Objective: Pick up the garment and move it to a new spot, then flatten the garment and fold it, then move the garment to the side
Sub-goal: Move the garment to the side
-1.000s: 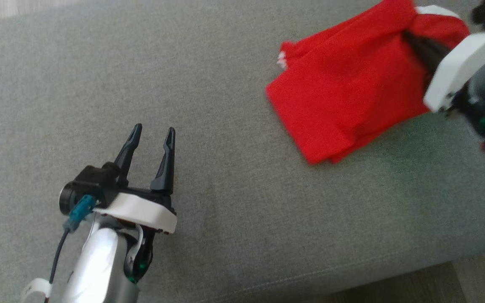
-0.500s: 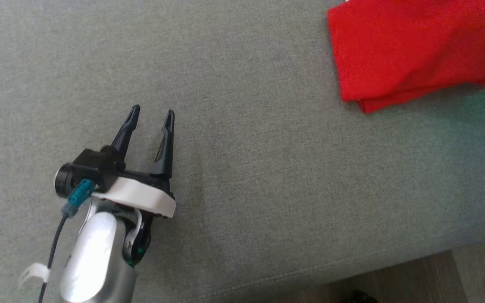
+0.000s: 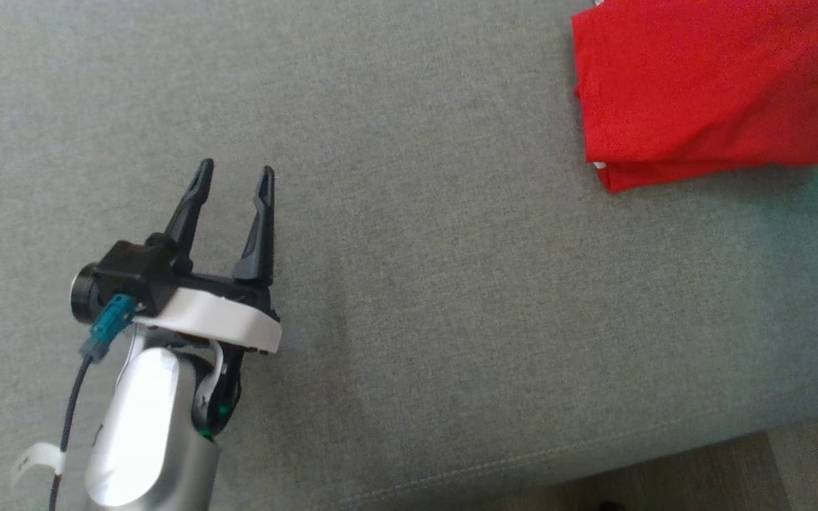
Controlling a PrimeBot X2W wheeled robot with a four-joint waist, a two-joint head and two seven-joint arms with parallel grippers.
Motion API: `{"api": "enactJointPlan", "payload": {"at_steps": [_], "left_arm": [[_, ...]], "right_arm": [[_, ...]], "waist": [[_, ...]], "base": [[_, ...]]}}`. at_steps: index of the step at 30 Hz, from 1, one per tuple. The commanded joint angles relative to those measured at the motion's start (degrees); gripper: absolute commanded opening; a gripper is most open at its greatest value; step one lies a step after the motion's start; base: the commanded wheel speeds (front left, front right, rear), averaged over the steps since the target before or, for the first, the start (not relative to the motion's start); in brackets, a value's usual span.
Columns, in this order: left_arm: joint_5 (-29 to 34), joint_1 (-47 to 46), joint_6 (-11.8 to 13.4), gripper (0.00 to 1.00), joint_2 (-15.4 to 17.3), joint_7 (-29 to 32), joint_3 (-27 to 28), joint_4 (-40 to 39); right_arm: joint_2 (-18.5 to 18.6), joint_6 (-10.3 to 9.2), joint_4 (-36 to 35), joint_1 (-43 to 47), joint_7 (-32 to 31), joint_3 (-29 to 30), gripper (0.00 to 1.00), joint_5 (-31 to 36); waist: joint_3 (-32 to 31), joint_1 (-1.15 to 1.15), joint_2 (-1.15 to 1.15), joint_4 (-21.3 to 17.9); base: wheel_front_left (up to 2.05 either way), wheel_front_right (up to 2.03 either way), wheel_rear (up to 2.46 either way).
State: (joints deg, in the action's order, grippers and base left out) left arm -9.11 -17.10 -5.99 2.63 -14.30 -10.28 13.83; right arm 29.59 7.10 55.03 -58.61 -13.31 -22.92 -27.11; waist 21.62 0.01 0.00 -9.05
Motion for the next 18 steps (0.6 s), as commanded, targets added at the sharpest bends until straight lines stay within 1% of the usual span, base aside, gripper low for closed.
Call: {"api": "enactJointPlan", "payload": {"at_steps": [1, 5, 9, 10, 11, 13, 16, 18], "left_arm": [[0.3, -1.0, 0.5, 1.0, 0.4, -0.7, 2.0, -2.7], [-1.1, 0.5, 0.7, 1.0, 0.3, -0.7, 3.7, -4.2], [-1.7, 2.5, 0.7, 1.0, 0.3, -0.7, 4.5, -5.4], [-2.0, 3.0, 0.8, 1.0, 0.3, -0.7, 4.8, -5.5], [-3.2, 4.0, 1.2, 1.0, 0.3, -0.7, 5.7, -5.4], [-5.8, 5.0, 1.7, 1.0, 0.3, -0.7, 6.5, -5.1], [-6.4, 6.2, 2.6, 1.0, 0.3, -0.7, 7.3, -4.7], [-6.4, 7.2, 3.4, 1.0, 0.3, -0.7, 8.0, -4.4]], "right_arm": [[1.1, 0.39, -1.6, -1.8, 2.4, -0.8, 1.0, 2.0], [-0.5, 0.39, -4.2, -0.8, 9.5, -0.6, 1.0, 4.3], [-2.3, 0.39, -9.2, 2.3, 14.1, -0.5, 1.0, 3.8], [-2.7, 0.39, -10.8, 3.2, 14.8, -0.7, 1.0, 3.3], [-3.2, 0.39, -14.2, 5.2, 15.8, -0.7, 1.0, 2.5], [-3.6, 0.39, -17.8, 7.3, 16.3, -0.4, 1.0, 2.0], [-3.9, 0.39, -23.1, 11.5, 16.9, 0.7, 1.0, 1.9], [-4.1, 0.39, -26.4, 15.1, 17.1, 0.9, 1.0, 3.3]], "waist": [[-1.2, -0.01, 0.0, 0.5], [-4.2, -0.01, 0.0, 1.1], [-8.0, -0.01, 0.0, 1.5], [-8.9, -0.01, 0.0, 1.6], [-10.7, -0.01, 0.0, 1.9], [-12.3, -0.01, 0.0, 2.1], [-14.7, -0.01, 0.0, 2.4], [-16.6, -0.01, 0.0, 2.6]], "base": [[0.0, 0.0, 0.0], [0.0, 0.0, 0.0], [0.0, 0.0, 0.0], [0.0, 0.0, 0.0], [0.0, 0.0, 0.0], [0.0, 0.0, 0.0], [0.0, 0.0, 0.0], [0.0, 0.0, 0.0]]}}
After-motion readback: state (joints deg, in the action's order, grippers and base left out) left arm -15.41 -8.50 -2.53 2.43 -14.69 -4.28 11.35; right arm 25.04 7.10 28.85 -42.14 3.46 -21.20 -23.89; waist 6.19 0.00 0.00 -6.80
